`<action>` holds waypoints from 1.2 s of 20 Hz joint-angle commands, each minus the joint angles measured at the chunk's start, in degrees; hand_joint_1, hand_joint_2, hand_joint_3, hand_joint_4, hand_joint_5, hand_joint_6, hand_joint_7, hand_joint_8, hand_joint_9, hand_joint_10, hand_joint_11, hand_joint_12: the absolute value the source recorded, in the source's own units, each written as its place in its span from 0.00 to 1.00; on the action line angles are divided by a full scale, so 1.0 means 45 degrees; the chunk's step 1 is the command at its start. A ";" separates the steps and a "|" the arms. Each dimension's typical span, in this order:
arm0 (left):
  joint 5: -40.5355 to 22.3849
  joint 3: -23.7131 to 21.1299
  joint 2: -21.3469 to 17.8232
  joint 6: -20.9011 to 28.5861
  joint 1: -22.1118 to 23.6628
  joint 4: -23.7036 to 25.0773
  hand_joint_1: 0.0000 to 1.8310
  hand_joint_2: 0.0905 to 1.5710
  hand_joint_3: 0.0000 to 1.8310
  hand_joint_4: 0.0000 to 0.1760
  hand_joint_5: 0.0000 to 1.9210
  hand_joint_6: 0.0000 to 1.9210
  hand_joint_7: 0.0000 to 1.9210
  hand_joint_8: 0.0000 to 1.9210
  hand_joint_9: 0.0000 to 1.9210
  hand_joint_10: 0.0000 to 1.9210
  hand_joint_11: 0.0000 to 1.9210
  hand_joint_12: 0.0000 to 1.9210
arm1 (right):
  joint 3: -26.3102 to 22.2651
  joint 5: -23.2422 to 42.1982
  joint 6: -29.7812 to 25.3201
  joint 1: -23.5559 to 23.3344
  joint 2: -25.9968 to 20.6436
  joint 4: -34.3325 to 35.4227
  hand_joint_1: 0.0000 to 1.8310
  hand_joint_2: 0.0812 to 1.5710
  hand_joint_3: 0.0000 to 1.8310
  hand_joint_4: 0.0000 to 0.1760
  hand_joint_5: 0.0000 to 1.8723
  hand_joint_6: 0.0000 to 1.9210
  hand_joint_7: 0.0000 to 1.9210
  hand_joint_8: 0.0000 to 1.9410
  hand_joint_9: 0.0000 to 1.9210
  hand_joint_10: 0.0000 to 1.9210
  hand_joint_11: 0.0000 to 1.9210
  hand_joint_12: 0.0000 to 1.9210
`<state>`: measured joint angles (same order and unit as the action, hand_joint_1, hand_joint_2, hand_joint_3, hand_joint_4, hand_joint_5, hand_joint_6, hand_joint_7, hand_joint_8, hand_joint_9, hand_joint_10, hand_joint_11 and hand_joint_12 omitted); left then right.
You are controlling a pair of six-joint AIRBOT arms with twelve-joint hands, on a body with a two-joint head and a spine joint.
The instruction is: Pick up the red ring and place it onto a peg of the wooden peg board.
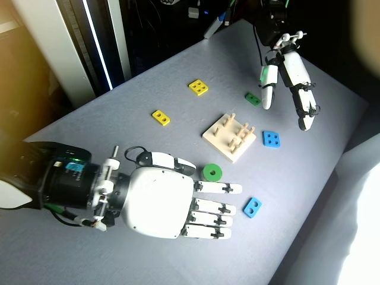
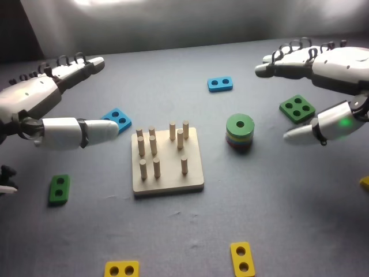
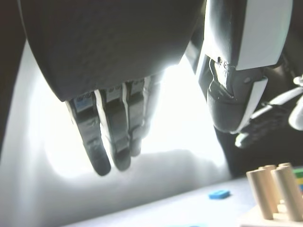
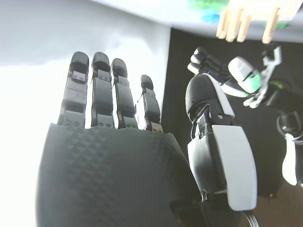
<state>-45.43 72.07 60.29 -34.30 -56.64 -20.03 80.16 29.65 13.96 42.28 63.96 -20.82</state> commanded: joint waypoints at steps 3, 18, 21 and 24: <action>-0.1267 0.0043 0.0141 0.0025 0.0146 0.0036 0.21 0.58 0.01 0.77 0.00 0.00 0.00 0.00 0.00 0.00 0.00 0.00 | 0.0048 0.1032 -0.0384 -0.0238 0.0141 -0.0137 0.39 0.55 0.02 0.00 0.06 0.01 0.02 0.00 0.00 0.00 0.00 0.00; -0.1305 0.0058 0.0140 0.0112 0.0149 0.0035 0.20 0.59 0.00 1.00 0.01 0.00 0.00 0.00 0.00 0.00 0.00 0.00 | 0.0899 -0.0101 -0.1538 -0.0649 0.1262 -0.2054 0.37 0.52 0.00 0.65 0.06 0.01 0.00 0.00 0.00 0.00 0.00 0.00; -0.1306 0.0072 0.0139 0.0133 0.0195 0.0056 0.20 0.58 0.00 1.00 0.01 0.00 0.00 0.00 0.00 0.00 0.00 0.00 | 0.1111 -0.0363 -0.1613 -0.0690 0.1548 -0.2310 0.36 0.52 0.00 0.64 0.06 0.01 0.00 0.00 0.00 0.00 0.00 0.00; -0.1338 0.0079 0.0108 0.0157 0.0243 0.0083 0.20 0.58 0.00 0.93 0.01 0.00 0.00 0.00 0.00 0.00 0.00 0.00 | 0.1397 -0.0417 -0.1850 -0.0683 0.1790 -0.2311 0.39 0.55 0.01 0.82 0.08 0.02 0.00 0.00 0.00 0.00 0.00 0.00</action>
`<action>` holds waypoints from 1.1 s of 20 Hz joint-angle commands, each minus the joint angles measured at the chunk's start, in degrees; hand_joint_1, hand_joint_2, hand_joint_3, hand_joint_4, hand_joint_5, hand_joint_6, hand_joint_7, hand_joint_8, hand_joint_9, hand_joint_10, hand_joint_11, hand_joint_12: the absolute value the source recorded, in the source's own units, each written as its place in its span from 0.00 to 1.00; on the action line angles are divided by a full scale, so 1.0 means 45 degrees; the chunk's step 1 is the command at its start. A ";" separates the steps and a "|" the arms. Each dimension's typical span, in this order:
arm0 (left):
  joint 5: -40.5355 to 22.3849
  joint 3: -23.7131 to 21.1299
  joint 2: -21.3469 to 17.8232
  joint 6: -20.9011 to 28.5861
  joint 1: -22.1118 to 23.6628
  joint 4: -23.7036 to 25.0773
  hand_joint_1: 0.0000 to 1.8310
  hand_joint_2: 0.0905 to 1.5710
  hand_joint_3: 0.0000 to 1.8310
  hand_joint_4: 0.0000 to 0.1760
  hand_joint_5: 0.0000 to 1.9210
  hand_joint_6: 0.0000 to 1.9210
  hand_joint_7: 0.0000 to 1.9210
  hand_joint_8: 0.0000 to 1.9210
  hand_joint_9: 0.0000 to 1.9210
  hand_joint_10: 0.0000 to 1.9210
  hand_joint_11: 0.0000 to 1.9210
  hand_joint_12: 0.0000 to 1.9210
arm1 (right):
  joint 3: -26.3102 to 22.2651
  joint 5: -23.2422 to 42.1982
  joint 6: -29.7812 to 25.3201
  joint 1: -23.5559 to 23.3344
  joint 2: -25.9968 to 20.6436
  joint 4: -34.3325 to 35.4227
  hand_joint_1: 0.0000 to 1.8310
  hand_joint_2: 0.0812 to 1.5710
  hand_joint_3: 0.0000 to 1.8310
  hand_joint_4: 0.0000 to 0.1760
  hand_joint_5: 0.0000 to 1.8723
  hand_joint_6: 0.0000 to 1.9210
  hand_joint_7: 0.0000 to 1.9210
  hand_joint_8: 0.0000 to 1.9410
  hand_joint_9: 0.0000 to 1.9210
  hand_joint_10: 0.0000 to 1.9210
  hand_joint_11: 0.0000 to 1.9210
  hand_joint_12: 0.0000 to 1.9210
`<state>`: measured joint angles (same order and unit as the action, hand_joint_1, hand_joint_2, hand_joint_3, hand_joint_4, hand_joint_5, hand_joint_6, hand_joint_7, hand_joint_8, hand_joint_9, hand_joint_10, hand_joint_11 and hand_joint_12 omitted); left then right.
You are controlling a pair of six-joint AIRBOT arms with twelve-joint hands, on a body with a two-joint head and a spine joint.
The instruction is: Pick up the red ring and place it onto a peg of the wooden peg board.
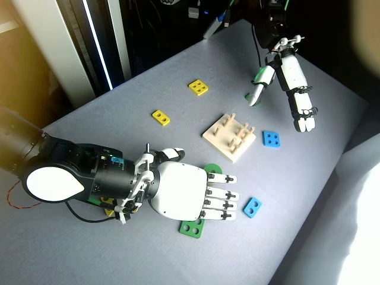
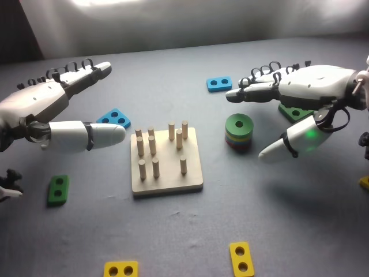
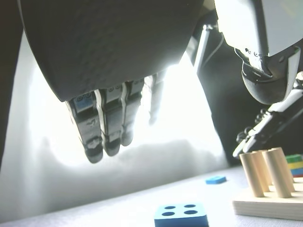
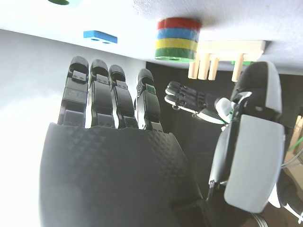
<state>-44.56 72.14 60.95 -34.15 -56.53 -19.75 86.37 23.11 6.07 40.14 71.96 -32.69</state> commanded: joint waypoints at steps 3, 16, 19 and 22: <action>-0.1541 0.0064 -0.0037 0.0156 0.0219 0.0034 0.20 0.58 0.00 0.95 0.01 0.00 0.00 0.00 0.00 0.00 0.00 0.00 | 0.0199 0.0988 -0.0145 -0.0203 0.0204 0.0326 0.38 0.55 0.01 0.91 0.08 0.01 0.00 0.00 0.00 0.00 0.00 0.00; -0.1586 0.0071 -0.0072 0.0253 0.0369 0.0266 0.20 0.58 0.00 1.00 0.01 0.00 0.00 0.00 0.00 0.00 0.00 0.00 | 0.0983 0.0820 -0.0464 -0.0209 0.0915 0.0327 0.39 0.57 0.01 0.66 0.10 0.01 0.00 0.00 0.00 0.00 0.00 0.00; -0.1585 0.0071 -0.0083 0.0255 0.0405 0.0304 0.20 0.58 0.00 1.00 0.01 0.00 0.00 0.00 0.00 0.00 0.00 0.00 | 0.1049 0.0817 -0.0478 -0.0235 0.0997 0.0331 0.40 0.58 0.01 0.56 0.11 0.01 0.00 0.00 0.00 0.00 0.00 0.00; -0.1586 0.0071 -0.0096 0.0257 0.0416 0.0322 0.20 0.58 0.00 1.00 0.01 0.00 0.00 0.00 0.00 0.00 0.00 0.00 | 0.1112 0.0826 -0.0483 -0.0257 0.1117 0.0334 0.42 0.59 0.01 0.29 0.10 0.01 0.00 0.00 0.00 0.00 0.00 0.00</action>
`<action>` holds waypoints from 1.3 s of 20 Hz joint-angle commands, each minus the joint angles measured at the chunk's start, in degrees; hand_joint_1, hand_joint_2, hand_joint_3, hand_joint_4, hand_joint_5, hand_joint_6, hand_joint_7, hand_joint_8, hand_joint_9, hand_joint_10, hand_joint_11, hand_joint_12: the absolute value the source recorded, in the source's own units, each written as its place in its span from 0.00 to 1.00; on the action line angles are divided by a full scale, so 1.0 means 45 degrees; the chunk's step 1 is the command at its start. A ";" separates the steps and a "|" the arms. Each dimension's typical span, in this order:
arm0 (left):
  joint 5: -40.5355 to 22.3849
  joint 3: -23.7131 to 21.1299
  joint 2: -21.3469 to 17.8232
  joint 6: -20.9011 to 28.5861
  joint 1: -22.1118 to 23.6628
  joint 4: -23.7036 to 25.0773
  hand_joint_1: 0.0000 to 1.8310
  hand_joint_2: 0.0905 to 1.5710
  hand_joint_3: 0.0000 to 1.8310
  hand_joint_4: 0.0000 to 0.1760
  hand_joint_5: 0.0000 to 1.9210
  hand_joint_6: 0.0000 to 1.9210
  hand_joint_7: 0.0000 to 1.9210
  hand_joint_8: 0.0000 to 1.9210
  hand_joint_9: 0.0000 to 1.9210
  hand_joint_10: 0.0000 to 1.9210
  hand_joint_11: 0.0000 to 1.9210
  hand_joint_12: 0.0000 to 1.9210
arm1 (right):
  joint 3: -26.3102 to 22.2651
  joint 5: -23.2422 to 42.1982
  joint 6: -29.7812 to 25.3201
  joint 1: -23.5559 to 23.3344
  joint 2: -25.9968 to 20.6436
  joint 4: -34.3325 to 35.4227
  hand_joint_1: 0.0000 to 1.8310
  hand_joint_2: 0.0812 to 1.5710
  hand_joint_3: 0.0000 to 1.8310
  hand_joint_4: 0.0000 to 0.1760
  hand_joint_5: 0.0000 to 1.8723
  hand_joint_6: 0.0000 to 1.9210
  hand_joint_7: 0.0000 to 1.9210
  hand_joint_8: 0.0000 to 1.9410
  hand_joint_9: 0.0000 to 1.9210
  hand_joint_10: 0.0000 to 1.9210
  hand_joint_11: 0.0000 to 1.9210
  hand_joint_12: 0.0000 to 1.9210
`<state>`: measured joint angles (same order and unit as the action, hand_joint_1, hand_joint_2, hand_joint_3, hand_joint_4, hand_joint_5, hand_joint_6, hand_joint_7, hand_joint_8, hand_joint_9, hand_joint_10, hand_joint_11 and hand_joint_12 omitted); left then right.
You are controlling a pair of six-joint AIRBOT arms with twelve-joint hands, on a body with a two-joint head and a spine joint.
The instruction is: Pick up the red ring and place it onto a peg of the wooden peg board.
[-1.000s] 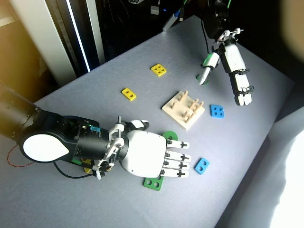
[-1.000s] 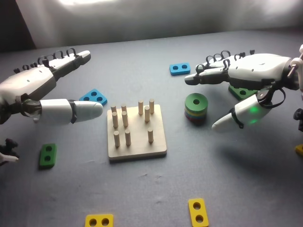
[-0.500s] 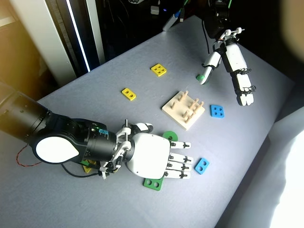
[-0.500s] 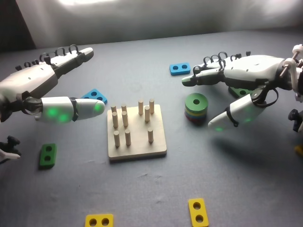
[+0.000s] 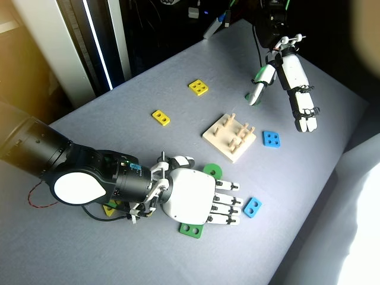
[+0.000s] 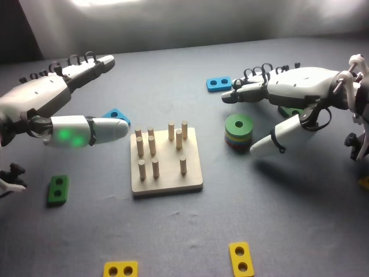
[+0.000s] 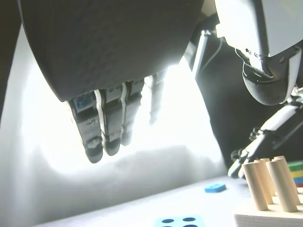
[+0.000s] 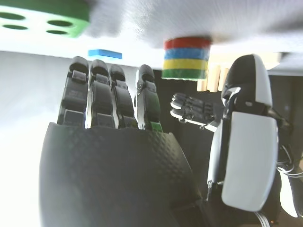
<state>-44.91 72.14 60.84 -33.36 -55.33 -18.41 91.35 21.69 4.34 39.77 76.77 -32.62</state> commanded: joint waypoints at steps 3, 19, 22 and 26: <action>-0.1508 0.0069 -0.0073 0.0102 0.0178 0.0052 0.20 0.59 0.00 1.00 0.01 0.00 0.00 0.00 0.00 0.00 0.00 0.00 | 0.0004 0.1151 -0.0100 -0.0168 0.0082 0.0319 0.43 0.60 0.01 0.20 0.10 0.00 0.00 0.00 0.00 0.00 0.00 0.00; -0.1508 0.0073 -0.0063 0.0126 0.0255 0.0122 0.19 0.59 0.00 0.96 0.01 0.00 0.00 0.00 0.00 0.00 0.00 0.00 | 0.0019 0.1301 -0.0303 -0.0158 0.0296 0.0315 0.47 0.62 0.00 0.12 0.22 0.02 0.06 0.00 0.00 0.00 0.00 0.00; -0.1504 0.0077 -0.0064 0.0126 0.0269 0.0132 0.20 0.59 0.00 0.97 0.01 0.00 0.00 0.00 0.00 0.00 0.00 0.00 | 0.0019 0.1325 -0.0308 -0.0162 0.0337 0.0300 0.47 0.63 0.00 0.07 0.22 0.02 0.06 0.00 0.00 0.00 0.00 0.00; -0.1498 0.0077 -0.0058 0.0130 0.0289 0.0154 0.21 0.59 0.00 0.97 0.02 0.00 0.00 0.00 0.00 0.00 0.00 0.00 | 0.0021 0.1324 -0.0508 -0.0165 0.0371 0.0050 0.51 0.63 0.00 0.00 0.26 0.02 0.09 0.00 0.00 0.00 0.00 0.00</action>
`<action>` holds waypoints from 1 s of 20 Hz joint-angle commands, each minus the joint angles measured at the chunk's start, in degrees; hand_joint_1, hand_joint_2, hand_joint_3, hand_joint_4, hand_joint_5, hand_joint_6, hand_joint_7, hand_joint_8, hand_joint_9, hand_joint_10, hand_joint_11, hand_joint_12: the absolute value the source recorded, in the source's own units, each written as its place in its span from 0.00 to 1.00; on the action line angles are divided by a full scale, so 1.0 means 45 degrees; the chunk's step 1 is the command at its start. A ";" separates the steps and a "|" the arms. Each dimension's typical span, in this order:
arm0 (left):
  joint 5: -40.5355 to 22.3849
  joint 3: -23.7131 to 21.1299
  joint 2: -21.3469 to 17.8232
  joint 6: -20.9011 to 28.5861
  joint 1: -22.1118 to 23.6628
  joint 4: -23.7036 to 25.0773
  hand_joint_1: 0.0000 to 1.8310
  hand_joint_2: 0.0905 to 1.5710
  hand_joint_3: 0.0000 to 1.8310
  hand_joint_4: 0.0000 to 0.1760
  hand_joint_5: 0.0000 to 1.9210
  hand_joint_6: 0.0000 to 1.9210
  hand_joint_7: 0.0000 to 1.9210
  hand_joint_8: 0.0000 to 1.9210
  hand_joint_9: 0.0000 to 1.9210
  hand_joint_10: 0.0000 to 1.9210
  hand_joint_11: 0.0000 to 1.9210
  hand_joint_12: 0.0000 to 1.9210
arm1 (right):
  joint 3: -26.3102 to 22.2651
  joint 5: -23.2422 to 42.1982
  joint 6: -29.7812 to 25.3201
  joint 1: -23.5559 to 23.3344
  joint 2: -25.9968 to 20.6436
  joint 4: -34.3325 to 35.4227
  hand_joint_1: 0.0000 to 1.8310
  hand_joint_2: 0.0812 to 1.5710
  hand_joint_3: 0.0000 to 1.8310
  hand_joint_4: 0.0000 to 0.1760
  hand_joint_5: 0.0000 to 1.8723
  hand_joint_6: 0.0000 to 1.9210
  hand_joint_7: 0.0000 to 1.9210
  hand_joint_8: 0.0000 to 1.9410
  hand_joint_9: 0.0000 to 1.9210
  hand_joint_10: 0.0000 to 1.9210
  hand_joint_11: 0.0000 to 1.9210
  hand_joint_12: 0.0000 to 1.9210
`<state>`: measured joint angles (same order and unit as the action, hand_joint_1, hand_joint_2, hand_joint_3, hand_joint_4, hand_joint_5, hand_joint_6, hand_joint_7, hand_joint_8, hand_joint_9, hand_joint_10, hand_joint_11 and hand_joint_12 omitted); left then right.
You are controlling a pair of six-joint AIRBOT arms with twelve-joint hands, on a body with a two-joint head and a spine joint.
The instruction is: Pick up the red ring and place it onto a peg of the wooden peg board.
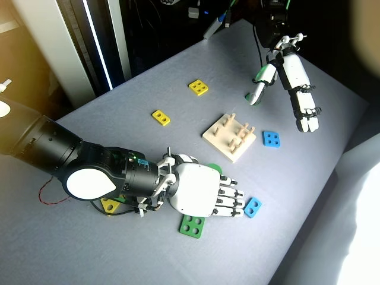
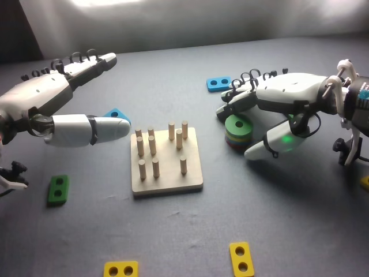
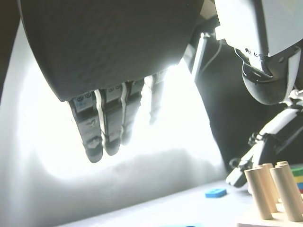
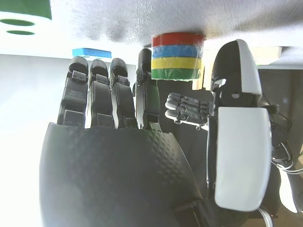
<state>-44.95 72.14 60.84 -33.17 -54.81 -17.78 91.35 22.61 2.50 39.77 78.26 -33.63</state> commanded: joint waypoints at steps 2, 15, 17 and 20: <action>-0.1487 0.0076 -0.0056 0.0086 0.0184 0.0021 0.21 0.59 0.00 0.95 0.02 0.00 0.00 0.00 0.00 0.00 0.00 0.00 | 0.0024 0.1117 -0.0111 -0.0164 0.0046 0.0242 0.53 0.64 0.00 0.00 0.31 0.03 0.12 0.01 0.01 0.00 0.00 0.00; -0.1467 0.0076 -0.0054 0.0102 0.0201 0.0069 0.21 0.60 0.00 1.00 0.02 0.00 0.00 0.00 0.00 0.00 0.00 0.00 | 0.0069 0.1159 -0.0189 -0.0167 0.0046 0.0241 0.60 0.76 0.00 0.00 0.42 0.66 0.19 0.00 0.06 0.00 0.00 0.00; -0.1467 0.0076 -0.0056 0.0102 0.0201 0.0069 0.20 0.59 0.00 1.00 0.02 0.00 0.00 0.00 0.00 0.00 0.00 0.00 | 0.0070 0.1162 -0.0189 -0.0167 0.0045 0.0241 0.61 0.75 0.00 0.00 0.43 0.65 0.19 0.00 0.05 0.00 0.00 0.00; -0.1465 0.0082 -0.0067 0.0102 0.0188 0.0049 0.21 0.60 0.00 0.98 0.02 0.00 0.00 0.00 0.00 0.00 0.00 0.00 | 0.0087 0.1229 -0.0382 -0.0179 0.0040 0.0034 0.61 0.75 0.00 0.00 0.44 0.64 0.19 0.00 0.06 0.00 0.00 0.00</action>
<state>-44.82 72.14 60.84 -33.17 -54.57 -17.43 91.59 24.38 0.73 39.53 78.30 -34.22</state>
